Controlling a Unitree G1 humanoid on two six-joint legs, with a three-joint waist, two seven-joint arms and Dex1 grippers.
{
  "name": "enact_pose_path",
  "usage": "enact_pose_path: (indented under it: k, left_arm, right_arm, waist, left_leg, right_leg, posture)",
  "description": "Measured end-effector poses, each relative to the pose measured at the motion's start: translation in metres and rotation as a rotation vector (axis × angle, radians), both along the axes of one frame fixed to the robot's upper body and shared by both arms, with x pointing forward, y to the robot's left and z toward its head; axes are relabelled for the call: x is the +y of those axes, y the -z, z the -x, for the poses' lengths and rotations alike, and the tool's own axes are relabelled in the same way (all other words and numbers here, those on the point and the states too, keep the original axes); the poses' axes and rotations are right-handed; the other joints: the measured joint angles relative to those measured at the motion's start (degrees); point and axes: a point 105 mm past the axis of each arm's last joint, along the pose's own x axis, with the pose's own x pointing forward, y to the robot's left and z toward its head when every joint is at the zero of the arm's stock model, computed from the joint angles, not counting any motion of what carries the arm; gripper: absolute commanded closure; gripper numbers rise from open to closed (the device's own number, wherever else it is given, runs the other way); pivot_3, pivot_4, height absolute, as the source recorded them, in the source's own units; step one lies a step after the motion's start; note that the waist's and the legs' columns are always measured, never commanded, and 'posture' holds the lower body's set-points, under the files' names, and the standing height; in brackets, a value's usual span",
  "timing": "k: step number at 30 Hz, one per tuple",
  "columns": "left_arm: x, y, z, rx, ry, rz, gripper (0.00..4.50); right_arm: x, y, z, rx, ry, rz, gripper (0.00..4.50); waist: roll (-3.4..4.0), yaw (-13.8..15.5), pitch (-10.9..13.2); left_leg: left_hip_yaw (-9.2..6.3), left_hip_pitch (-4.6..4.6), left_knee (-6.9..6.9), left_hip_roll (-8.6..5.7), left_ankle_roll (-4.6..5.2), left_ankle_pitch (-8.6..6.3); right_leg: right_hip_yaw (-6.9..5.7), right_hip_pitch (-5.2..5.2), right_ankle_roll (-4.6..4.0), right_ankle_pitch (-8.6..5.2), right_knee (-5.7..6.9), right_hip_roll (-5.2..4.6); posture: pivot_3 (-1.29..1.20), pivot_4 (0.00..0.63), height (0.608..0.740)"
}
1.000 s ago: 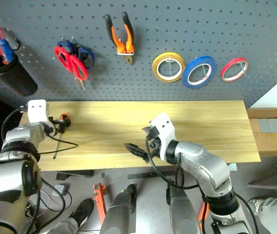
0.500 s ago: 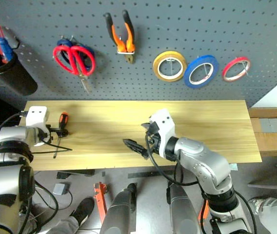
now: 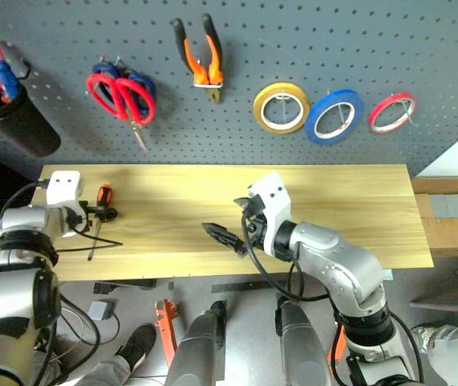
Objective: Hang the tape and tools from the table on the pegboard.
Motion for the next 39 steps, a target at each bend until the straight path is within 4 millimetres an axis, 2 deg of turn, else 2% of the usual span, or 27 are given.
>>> enact_pose_path:
  k: [8, 10, 11, 17, 23, 26, 29, 33, 34, 37, 38, 39]
  left_arm:
    - [-0.005, -0.002, -0.004, -0.010, 0.010, 0.010, 3.34]
    - [-0.005, -0.002, -0.004, -0.009, 0.009, 0.013, 3.96]
    - [-0.005, -0.003, -0.004, -0.008, 0.009, 0.014, 4.11]
    - [-0.007, -0.004, -0.004, 0.001, 0.012, 0.026, 4.10]
    - [-0.012, -0.006, 0.003, -0.009, 0.101, -0.002, 4.10]
    - [-0.017, 0.003, 0.034, 0.031, 0.173, -0.029, 4.10]
    - [-0.027, 0.015, 0.077, 0.081, 0.177, 0.000, 4.10]
    - [-0.053, 0.019, 0.120, 0.046, 0.175, 0.051, 4.10]
    - [-0.068, 0.021, 0.127, 0.023, 0.203, 0.068, 4.10]
    - [-0.106, 0.015, 0.131, -0.100, 0.267, 0.157, 4.10]
    - [-0.115, 0.007, 0.127, -0.156, 0.287, 0.164, 4.10]
    - [-0.118, -0.002, 0.124, -0.214, 0.293, 0.158, 4.10]
  right_arm:
    - [0.002, -0.001, 0.002, 0.012, -0.015, -0.006, 0.00]
    - [0.001, -0.002, 0.002, 0.011, -0.009, -0.005, 0.00]
    - [0.001, -0.002, 0.002, 0.008, -0.007, -0.005, 0.00]
    - [0.000, -0.002, 0.001, 0.007, -0.002, -0.003, 0.00]
    - [0.000, -0.003, 0.002, 0.003, -0.021, -0.007, 0.00]
    - [0.002, -0.011, 0.006, -0.004, -0.076, -0.030, 0.00]
    - [0.000, -0.017, 0.006, -0.027, -0.110, -0.033, 0.00]
    - [0.001, -0.015, -0.001, -0.031, -0.139, -0.034, 0.00]
    - [0.002, -0.015, -0.003, -0.038, -0.149, -0.037, 0.00]
    - [0.005, -0.018, -0.008, -0.061, -0.172, -0.045, 0.00]
    - [0.007, -0.020, -0.011, -0.079, -0.180, -0.044, 0.00]
    - [0.008, -0.022, -0.011, -0.093, -0.189, -0.050, 0.00]
  waist:
    - [0.00, 0.03, 0.01]
    - [0.00, 0.04, 0.01]
    - [0.00, 0.05, 0.01]
    - [0.00, 0.03, 0.02]
    - [-0.02, -0.31, 0.02]
    - [-0.12, -0.79, -0.06]
    - [-0.18, -0.75, -0.12]
    - [-0.23, 0.38, -0.32]
    - [-0.23, 0.81, -0.40]
    - [-0.39, 1.97, -1.25]
    - [-0.57, 2.23, -1.64]
    - [-0.73, 2.38, -2.01]
  left_leg:
    - [0.01, -0.67, 0.17, -0.01, -0.02, 0.01]
    - [0.01, -0.69, 0.17, -0.01, -0.02, 0.01]
    - [0.01, -0.69, 0.16, 0.00, -0.02, 0.01]
    - [0.02, -0.71, 0.16, -0.01, -0.02, 0.01]
    - [0.05, -0.75, 0.12, 0.04, -0.09, 0.04]
    - [0.03, -0.77, -0.01, 0.14, -0.35, 0.12]
    - [-0.05, -0.80, -0.08, 0.11, -0.45, 0.14]
    - [-0.06, -0.80, -0.02, -0.03, -0.53, 0.19]
    - [-0.05, -0.80, -0.02, -0.02, -0.56, 0.21]
    - [-0.06, -0.86, 0.11, -0.15, -0.81, 0.36]
    - [-0.07, -0.86, 0.13, -0.13, -0.98, 0.46]
    - [-0.08, -0.86, 0.13, -0.10, -1.01, 0.52]
  right_leg:
    - [0.02, -0.76, 0.00, 0.01, 0.25, 0.00]
    - [0.02, -0.79, 0.00, 0.01, 0.27, 0.00]
    - [0.02, -0.80, 0.00, 0.01, 0.27, 0.00]
    - [0.02, -0.80, 0.00, 0.01, 0.24, 0.01]
    - [0.08, -0.86, -0.02, 0.02, 0.27, -0.04]
    - [0.04, -0.96, -0.32, 0.19, 0.27, -0.32]
    - [-0.09, -0.99, -0.36, 0.17, 0.26, -0.49]
    - [-0.14, -0.90, -0.22, 0.10, 0.19, -0.54]
    - [-0.14, -0.87, -0.08, 0.03, 0.14, -0.58]
    - [-0.24, -0.80, 0.13, 0.15, 0.10, -0.51]
    - [-0.27, -0.77, 0.10, 0.25, 0.09, -0.49]
    - [-0.29, -0.75, 0.06, 0.40, 0.02, -0.46]
  posture:
    - [-0.05, 0.462, 0.740]
    - [-0.05, 0.462, 0.740]
    - [-0.05, 0.462, 0.740]
    - [-0.05, 0.453, 0.740]
    - [-0.05, 0.401, 0.740]
    - [-0.02, 0.368, 0.740]
    - [-0.01, 0.346, 0.740]
    - [0.02, 0.298, 0.740]
    - [0.03, 0.279, 0.740]
    - [0.04, 0.248, 0.740]
    - [0.04, 0.248, 0.740]
    - [0.05, 0.215, 0.740]
